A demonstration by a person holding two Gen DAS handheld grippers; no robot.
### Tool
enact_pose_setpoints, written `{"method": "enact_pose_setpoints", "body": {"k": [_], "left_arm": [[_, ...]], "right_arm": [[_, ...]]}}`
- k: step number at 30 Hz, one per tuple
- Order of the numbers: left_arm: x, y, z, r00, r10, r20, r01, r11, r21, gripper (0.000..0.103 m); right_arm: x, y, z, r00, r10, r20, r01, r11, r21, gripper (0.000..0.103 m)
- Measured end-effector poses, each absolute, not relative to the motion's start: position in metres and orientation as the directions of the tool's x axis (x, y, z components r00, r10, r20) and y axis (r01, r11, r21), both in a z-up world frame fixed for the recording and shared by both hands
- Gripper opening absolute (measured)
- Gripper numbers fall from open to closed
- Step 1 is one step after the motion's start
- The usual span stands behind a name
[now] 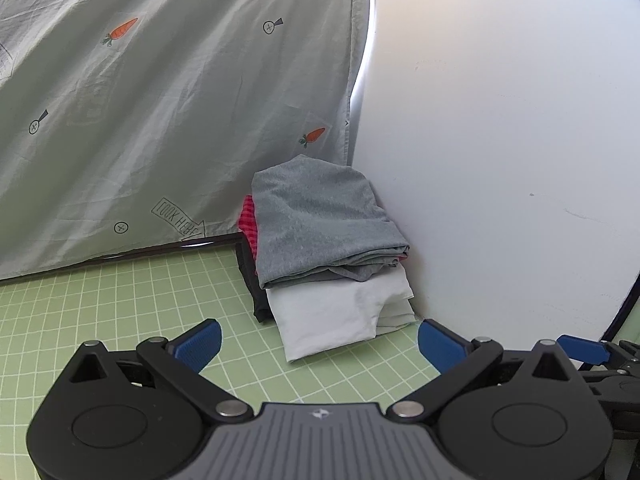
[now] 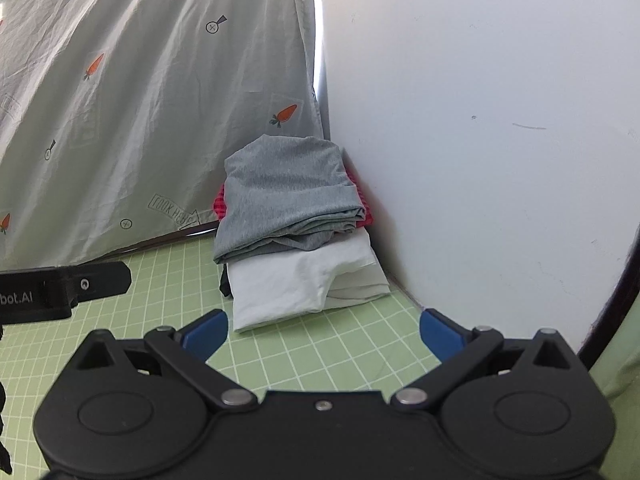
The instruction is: Fold clothes
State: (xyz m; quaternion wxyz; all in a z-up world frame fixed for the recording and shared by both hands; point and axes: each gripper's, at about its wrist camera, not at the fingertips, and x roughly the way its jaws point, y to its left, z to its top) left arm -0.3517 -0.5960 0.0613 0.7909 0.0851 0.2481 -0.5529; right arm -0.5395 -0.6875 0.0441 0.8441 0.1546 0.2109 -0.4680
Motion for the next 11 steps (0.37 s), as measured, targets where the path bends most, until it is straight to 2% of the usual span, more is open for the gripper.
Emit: {"method": "enact_pose_setpoints", "body": {"k": [11], "left_arm": [[-0.3462,-0.6012,0.0633,0.261,-0.831,-0.491,0.918,0.371,-0.139,0.103]], "right_arm": [[-0.5342,-0.6927,0.0449,0.48,-0.726,-0.492,0.854,0.515,0.073,0.103]]}}
